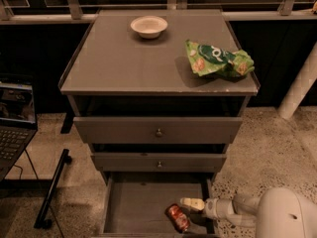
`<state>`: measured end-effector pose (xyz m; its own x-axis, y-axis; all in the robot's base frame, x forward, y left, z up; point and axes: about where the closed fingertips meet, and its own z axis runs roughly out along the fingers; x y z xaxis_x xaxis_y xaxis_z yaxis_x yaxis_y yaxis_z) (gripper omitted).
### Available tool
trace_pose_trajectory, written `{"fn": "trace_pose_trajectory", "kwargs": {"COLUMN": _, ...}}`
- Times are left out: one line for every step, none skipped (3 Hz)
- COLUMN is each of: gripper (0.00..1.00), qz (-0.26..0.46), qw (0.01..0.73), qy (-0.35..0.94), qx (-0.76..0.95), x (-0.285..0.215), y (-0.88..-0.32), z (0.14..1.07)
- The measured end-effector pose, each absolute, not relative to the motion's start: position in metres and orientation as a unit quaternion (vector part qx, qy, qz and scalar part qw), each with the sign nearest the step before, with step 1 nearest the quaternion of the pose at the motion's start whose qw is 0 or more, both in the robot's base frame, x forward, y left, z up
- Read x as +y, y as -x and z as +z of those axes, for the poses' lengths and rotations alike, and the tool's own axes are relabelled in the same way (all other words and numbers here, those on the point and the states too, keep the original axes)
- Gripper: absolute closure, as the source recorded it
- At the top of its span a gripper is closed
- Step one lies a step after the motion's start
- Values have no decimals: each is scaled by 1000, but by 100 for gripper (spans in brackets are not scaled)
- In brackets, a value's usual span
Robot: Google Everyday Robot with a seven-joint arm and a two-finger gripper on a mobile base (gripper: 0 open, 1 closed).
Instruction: Place coke can into bottom drawer
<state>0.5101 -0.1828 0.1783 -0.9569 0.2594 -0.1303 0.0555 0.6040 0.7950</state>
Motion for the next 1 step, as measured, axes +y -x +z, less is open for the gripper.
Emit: {"fn": "trace_pose_trajectory", "kwargs": {"gripper": 0, "qz": 436, "qw": 117, "qy": -89, "qx": 888, "x": -183, "y": -510, "z": 178}}
